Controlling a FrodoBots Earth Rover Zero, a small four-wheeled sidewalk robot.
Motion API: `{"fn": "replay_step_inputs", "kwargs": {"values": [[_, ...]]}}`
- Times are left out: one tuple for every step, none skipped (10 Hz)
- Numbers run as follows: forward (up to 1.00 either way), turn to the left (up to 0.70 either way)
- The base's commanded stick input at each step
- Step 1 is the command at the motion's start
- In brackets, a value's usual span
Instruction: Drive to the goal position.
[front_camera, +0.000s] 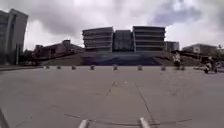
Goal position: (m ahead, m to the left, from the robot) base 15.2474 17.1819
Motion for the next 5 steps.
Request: {"fn": "replay_step_inputs", "kwargs": {"values": [[1.00,0.00],[1.00,0.00],[1.00,0.00],[1.00,0.00],[1.00,0.00]]}}
